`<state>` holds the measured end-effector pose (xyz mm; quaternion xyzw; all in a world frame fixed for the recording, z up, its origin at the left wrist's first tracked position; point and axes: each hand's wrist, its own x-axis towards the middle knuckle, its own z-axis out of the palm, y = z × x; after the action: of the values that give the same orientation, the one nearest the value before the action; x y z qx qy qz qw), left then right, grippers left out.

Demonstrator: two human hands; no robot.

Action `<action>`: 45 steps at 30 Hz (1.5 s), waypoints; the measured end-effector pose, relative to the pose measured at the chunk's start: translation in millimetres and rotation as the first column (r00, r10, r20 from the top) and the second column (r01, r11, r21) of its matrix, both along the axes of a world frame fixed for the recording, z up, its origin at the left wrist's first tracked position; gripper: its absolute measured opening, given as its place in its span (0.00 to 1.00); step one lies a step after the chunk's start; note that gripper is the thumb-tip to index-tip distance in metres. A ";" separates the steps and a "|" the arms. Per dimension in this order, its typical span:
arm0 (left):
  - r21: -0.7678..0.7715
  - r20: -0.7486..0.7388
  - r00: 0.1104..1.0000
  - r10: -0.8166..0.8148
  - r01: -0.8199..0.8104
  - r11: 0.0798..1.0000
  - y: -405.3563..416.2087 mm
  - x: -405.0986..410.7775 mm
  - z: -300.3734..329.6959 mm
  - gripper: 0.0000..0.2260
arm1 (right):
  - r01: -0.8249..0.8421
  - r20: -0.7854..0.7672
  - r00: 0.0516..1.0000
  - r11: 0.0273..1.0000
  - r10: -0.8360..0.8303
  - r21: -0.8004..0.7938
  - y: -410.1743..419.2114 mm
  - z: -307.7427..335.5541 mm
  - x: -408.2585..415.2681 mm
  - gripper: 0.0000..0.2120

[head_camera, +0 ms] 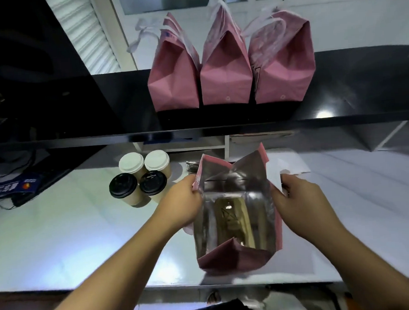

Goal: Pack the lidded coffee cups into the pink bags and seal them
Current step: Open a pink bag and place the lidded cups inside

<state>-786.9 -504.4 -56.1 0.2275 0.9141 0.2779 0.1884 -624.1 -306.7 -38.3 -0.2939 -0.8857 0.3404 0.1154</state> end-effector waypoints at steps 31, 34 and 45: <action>-0.380 -0.227 0.961 0.159 -0.238 0.894 -56.1 -111.0 -70.8 0.36 | -0.075 0.016 0.997 0.990 0.078 -0.120 9.6 -13.1 -1.2 0.21; -0.200 -0.247 0.958 0.145 -0.197 0.960 -65.6 -92.3 -35.9 0.35 | -0.086 0.025 0.996 0.989 0.090 -0.124 11.2 -12.8 -2.0 0.21; 0.019 -0.303 0.873 -0.383 0.408 0.913 -5.0 -13.0 90.9 0.36 | -0.101 0.043 0.993 0.988 0.106 -0.119 15.6 -17.1 -7.2 0.21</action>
<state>-799.9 -509.4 34.7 0.4558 0.8535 0.2342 0.0944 -631.4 -291.1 -55.3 -0.2619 -0.8811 0.3895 0.0584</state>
